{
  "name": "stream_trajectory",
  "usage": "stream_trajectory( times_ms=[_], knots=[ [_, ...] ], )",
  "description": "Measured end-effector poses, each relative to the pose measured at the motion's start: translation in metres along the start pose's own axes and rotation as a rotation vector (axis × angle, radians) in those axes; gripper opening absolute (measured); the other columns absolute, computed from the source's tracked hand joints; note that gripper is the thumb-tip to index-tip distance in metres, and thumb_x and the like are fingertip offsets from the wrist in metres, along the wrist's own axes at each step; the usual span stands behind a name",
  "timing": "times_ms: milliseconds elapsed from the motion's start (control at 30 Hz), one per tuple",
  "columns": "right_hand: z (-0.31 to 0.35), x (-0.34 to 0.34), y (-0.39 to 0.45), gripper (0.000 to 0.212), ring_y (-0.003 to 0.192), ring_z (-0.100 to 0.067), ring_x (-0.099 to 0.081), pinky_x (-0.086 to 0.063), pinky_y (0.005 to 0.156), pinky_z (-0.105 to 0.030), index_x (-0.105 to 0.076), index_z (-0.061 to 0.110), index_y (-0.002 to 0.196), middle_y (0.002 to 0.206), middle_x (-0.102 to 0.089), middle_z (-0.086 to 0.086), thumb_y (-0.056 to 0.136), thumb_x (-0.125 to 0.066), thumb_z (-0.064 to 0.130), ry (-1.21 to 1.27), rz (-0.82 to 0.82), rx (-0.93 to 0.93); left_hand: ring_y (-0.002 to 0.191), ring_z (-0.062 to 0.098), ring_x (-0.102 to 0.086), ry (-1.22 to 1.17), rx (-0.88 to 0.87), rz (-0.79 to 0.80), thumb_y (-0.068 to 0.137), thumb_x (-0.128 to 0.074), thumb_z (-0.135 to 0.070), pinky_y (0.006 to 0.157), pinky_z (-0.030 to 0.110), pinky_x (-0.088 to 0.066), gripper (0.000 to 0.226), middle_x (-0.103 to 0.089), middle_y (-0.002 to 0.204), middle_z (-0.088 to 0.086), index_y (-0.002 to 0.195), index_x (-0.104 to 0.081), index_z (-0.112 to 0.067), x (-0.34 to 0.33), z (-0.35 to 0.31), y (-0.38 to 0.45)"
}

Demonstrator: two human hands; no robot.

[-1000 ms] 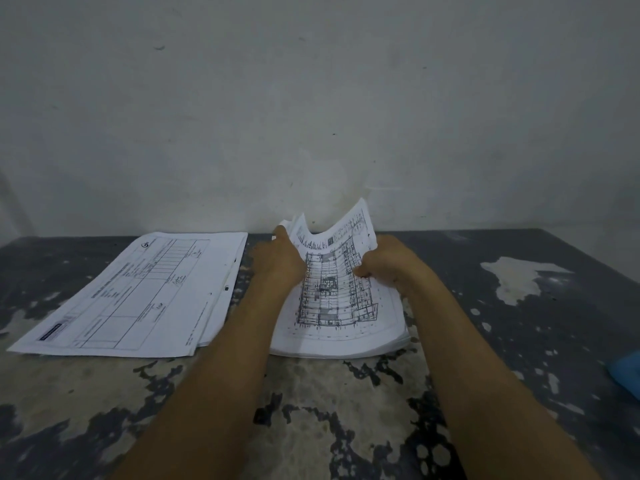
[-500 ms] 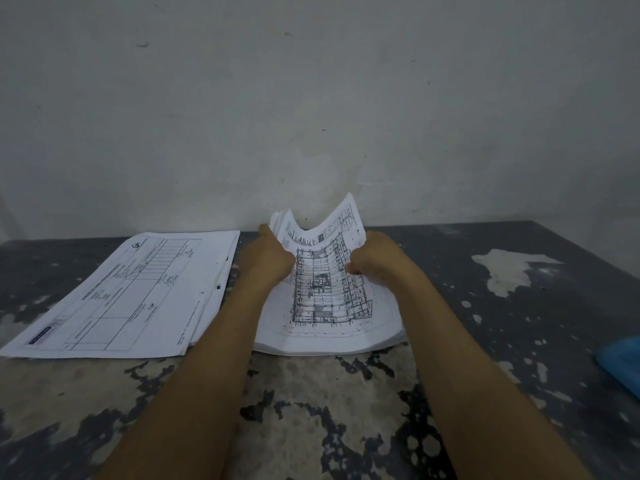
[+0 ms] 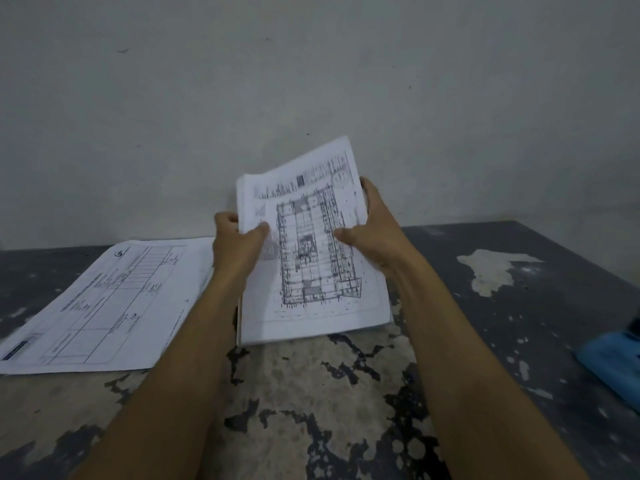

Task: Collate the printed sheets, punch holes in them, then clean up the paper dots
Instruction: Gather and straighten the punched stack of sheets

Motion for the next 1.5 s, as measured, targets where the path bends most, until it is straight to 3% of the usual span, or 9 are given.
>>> stream_trajectory(
  times_ms=[67,167,300,467,633,900,1167,1367,1500],
  knots=[
    [0.010,0.002,-0.001,0.088,0.114,-0.016,-0.061,-0.055,0.094,-0.035,-0.026,0.026,0.152,0.136,-0.057,0.001,0.083,-0.073,-0.002,0.061,-0.024,0.079,0.084,0.009,-0.063,-0.200,0.024,-0.041,0.084,-0.075,-0.038,0.059,0.026,-0.049,0.055,-0.059,0.103,-0.007,0.122,-0.036,-0.027,0.011,-0.013,0.005],
    [0.020,0.000,-0.005,0.057,0.097,0.000,-0.066,-0.057,0.087,-0.023,-0.051,0.018,0.136,0.114,-0.068,0.007,0.085,-0.074,0.005,0.057,-0.093,0.165,0.089,0.009,-0.064,-0.324,-0.002,-0.052,0.080,-0.079,-0.043,0.067,0.028,-0.053,0.067,-0.060,0.106,-0.010,0.131,-0.041,-0.024,0.024,-0.034,0.008],
    [0.024,-0.007,-0.004,0.037,0.078,0.017,-0.063,-0.048,0.066,-0.002,-0.062,0.014,0.123,0.097,-0.066,0.019,0.088,-0.071,0.006,0.061,-0.166,0.261,0.085,0.004,-0.071,-0.269,-0.259,-0.058,0.090,-0.071,-0.034,0.073,0.027,-0.059,0.015,-0.073,0.098,-0.013,0.104,-0.065,-0.033,0.032,-0.056,0.006],
    [0.026,-0.008,-0.004,0.031,0.084,0.011,-0.065,-0.050,0.069,-0.005,-0.061,0.027,0.111,0.099,-0.068,0.019,0.088,-0.071,0.008,0.123,-0.208,0.304,0.087,0.004,-0.069,-0.286,-0.404,-0.079,0.093,-0.066,-0.038,0.069,0.020,-0.056,0.011,-0.070,0.098,-0.012,0.100,-0.059,-0.035,0.033,-0.068,-0.003],
    [0.013,-0.007,-0.003,0.028,0.099,-0.001,-0.064,-0.053,0.082,-0.019,-0.060,0.022,0.123,0.110,-0.069,0.011,0.096,-0.064,0.025,0.139,-0.243,0.252,0.083,-0.011,-0.063,-0.194,-0.480,-0.118,0.099,-0.058,-0.035,0.063,0.006,-0.048,0.019,-0.064,0.099,-0.014,0.112,-0.049,-0.024,0.020,-0.067,-0.012],
    [0.036,0.000,-0.002,0.020,0.089,0.007,-0.065,-0.051,0.069,-0.006,-0.058,0.028,0.113,0.105,-0.069,0.012,0.095,-0.065,0.024,0.148,-0.309,0.352,0.091,-0.014,-0.061,-0.205,-0.610,-0.155,0.100,-0.054,-0.036,0.067,0.003,-0.047,0.024,-0.060,0.102,-0.025,0.116,-0.044,-0.021,0.027,-0.097,-0.020],
    [0.019,-0.003,-0.004,0.041,0.105,-0.009,-0.065,-0.054,0.090,-0.031,-0.056,0.021,0.127,0.117,-0.068,0.008,0.090,-0.070,0.032,0.158,-0.252,0.238,0.088,-0.011,-0.063,-0.217,-0.553,-0.109,0.098,-0.059,-0.034,0.065,0.006,-0.049,0.023,-0.063,0.103,-0.017,0.116,-0.051,-0.021,0.023,-0.076,-0.016],
    [0.025,-0.004,-0.002,0.012,0.086,0.003,-0.066,-0.053,0.067,-0.012,-0.061,0.024,0.106,0.099,-0.069,0.011,0.095,-0.064,0.024,0.127,-0.330,0.306,0.088,-0.009,-0.064,-0.217,-0.558,-0.151,0.100,-0.056,-0.030,0.066,0.006,-0.051,0.014,-0.064,0.100,-0.019,0.111,-0.051,-0.023,0.024,-0.082,-0.014],
    [0.026,-0.001,-0.002,0.025,0.085,-0.007,-0.069,-0.058,0.069,-0.025,-0.059,0.029,0.104,0.100,-0.070,0.007,0.086,-0.075,0.024,0.177,-0.322,0.273,0.089,-0.005,-0.066,-0.234,-0.531,-0.112,0.098,-0.059,-0.036,0.067,0.012,-0.053,0.022,-0.066,0.102,-0.017,0.113,-0.050,-0.025,0.024,-0.078,-0.014]
  ],
)
Point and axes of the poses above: each hand's wrist, its own y-axis towards the middle knuckle, its own x-axis out of the back of the hand, z = x × y, the point moved 2 cm from there along y, towards the middle knuckle
